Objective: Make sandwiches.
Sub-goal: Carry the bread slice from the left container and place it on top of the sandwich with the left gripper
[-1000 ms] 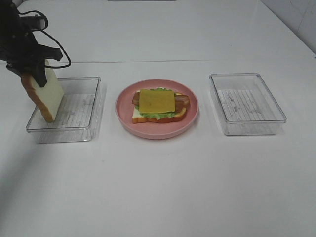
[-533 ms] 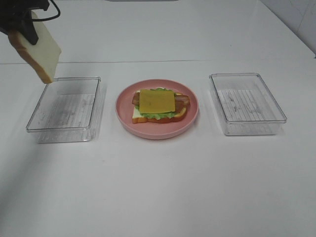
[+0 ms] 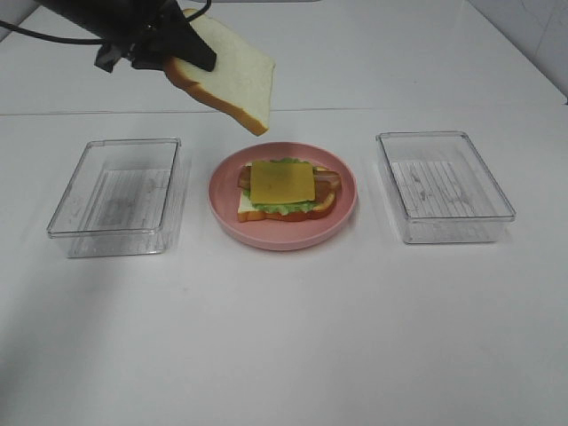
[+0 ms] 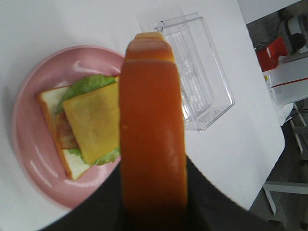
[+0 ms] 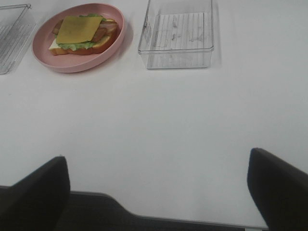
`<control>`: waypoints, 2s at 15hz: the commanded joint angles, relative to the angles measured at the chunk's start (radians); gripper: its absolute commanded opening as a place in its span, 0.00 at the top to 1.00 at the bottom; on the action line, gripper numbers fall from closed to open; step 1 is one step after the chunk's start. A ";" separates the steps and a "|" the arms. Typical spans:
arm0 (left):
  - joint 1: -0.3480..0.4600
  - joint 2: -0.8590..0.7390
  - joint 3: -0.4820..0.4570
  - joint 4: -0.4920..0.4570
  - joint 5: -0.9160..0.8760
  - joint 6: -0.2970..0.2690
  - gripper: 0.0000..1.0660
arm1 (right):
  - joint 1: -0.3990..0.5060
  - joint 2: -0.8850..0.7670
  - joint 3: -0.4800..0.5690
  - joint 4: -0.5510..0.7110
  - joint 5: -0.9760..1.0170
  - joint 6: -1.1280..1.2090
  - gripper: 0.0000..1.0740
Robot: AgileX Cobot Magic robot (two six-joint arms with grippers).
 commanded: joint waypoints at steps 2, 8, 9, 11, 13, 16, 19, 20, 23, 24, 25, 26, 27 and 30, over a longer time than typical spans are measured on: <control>-0.046 0.061 0.023 -0.115 -0.068 0.077 1.00 | -0.003 -0.025 0.004 0.006 -0.008 -0.001 0.11; -0.135 0.194 0.020 -0.203 -0.145 0.149 1.00 | -0.003 -0.025 0.004 0.006 -0.008 -0.001 0.11; -0.142 0.212 0.020 -0.205 -0.145 0.147 1.00 | -0.003 -0.025 0.004 0.006 -0.008 -0.001 0.11; -0.142 0.225 0.020 -0.211 -0.146 0.146 1.00 | -0.003 -0.025 0.004 0.006 -0.008 -0.001 0.11; -0.142 0.247 0.020 -0.211 -0.147 0.142 1.00 | -0.003 -0.025 0.004 0.006 -0.008 -0.001 0.11; -0.142 0.257 0.020 -0.210 -0.153 0.142 1.00 | -0.003 -0.025 0.004 0.006 -0.008 -0.001 0.11; -0.142 0.259 0.020 -0.207 -0.148 0.142 1.00 | -0.003 -0.025 0.004 0.006 -0.008 -0.001 0.11; -0.142 0.259 0.020 -0.207 -0.148 0.142 0.94 | -0.003 -0.025 0.004 0.006 -0.008 -0.001 0.11; -0.142 0.258 0.020 -0.206 -0.167 0.139 0.67 | -0.003 -0.025 0.004 0.006 -0.008 -0.001 0.11; -0.142 0.258 0.020 -0.206 -0.170 0.139 0.59 | -0.003 -0.025 0.004 0.006 -0.008 -0.001 0.11; -0.142 0.257 0.020 -0.205 -0.170 0.125 0.50 | -0.003 -0.025 0.004 0.006 -0.008 -0.001 0.11; -0.142 0.257 0.020 -0.190 -0.168 0.095 0.47 | -0.003 -0.025 0.004 0.006 -0.008 -0.001 0.11; -0.142 0.257 0.020 -0.159 -0.167 0.066 0.44 | -0.003 -0.025 0.004 0.006 -0.008 -0.001 0.11; -0.142 0.231 0.020 -0.077 -0.178 0.026 0.34 | -0.003 -0.025 0.004 0.006 -0.008 -0.001 0.11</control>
